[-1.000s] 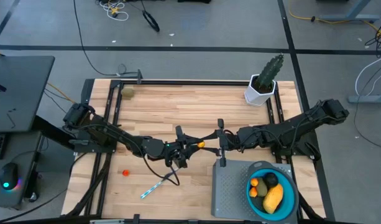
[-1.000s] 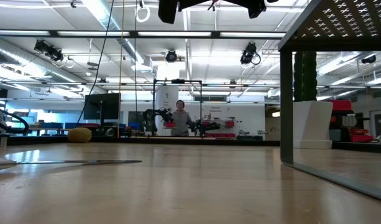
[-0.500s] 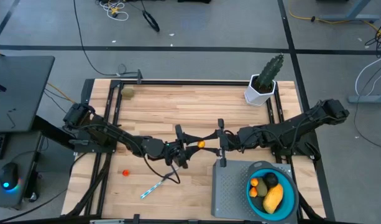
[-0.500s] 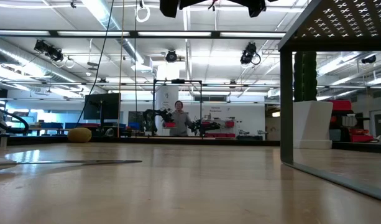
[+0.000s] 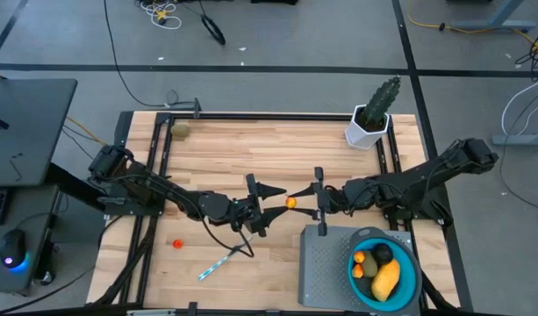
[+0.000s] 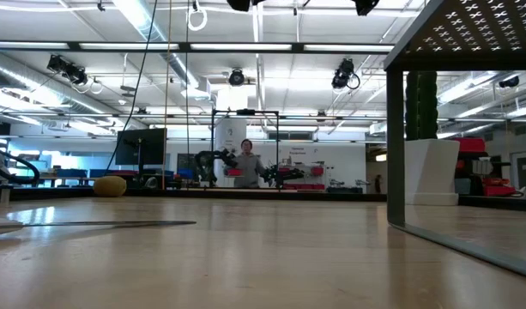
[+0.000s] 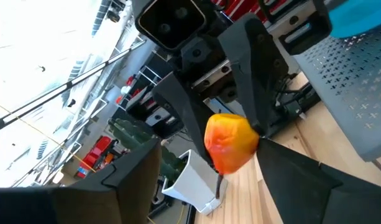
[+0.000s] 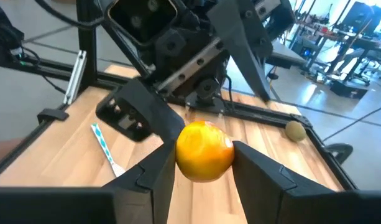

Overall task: Pick & Place Fruit
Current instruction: Put the yellow pear into the blue strainer bowl on the shelf

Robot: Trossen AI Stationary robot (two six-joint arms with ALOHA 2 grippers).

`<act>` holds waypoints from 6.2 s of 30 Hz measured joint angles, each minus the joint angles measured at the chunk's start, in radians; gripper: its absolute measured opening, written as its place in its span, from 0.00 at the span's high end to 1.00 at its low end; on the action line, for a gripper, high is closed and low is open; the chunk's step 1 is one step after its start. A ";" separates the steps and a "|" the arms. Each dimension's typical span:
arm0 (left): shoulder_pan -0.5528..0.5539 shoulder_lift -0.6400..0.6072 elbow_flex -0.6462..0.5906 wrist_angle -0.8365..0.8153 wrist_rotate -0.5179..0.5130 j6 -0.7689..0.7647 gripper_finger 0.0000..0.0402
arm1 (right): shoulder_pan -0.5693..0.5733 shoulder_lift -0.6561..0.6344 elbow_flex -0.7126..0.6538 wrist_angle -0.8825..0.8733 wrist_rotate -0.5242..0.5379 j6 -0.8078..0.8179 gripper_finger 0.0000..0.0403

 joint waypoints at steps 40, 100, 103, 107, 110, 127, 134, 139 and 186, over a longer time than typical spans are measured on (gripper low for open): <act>-0.051 -0.136 -0.002 -0.108 -0.181 -0.794 0.37 | 0.469 -0.443 0.000 -0.664 -0.367 0.105 0.61; -0.213 -0.151 0.254 -2.026 0.777 -2.418 0.43 | 0.575 -0.443 0.001 -0.660 0.391 0.144 0.30; -0.253 -0.121 0.254 -2.031 0.764 -2.431 0.42 | 0.575 -0.442 0.002 -0.662 0.390 0.146 0.30; -0.286 -0.071 0.242 -2.034 0.742 -2.447 0.39 | 0.575 -0.442 0.002 -0.662 0.391 0.144 0.30; -0.289 -0.038 0.215 -2.042 0.763 -2.449 0.37 | 0.575 -0.442 0.002 -0.662 0.391 0.144 0.30; -0.404 -0.033 0.101 -1.998 0.680 -2.520 0.32 | 0.575 -0.442 0.002 -0.685 0.390 0.143 0.30; -0.461 -0.033 0.051 -1.863 0.669 -2.592 0.32 | 0.575 -0.442 0.002 -0.702 0.390 0.143 0.30; -0.478 -0.033 -0.008 -1.851 0.657 -2.645 0.32 | 0.575 -0.442 0.002 -0.703 0.390 0.135 0.30; -0.341 -0.030 -0.060 -1.666 0.496 -2.378 0.68 | 0.574 -0.355 0.001 -0.694 0.390 0.136 0.30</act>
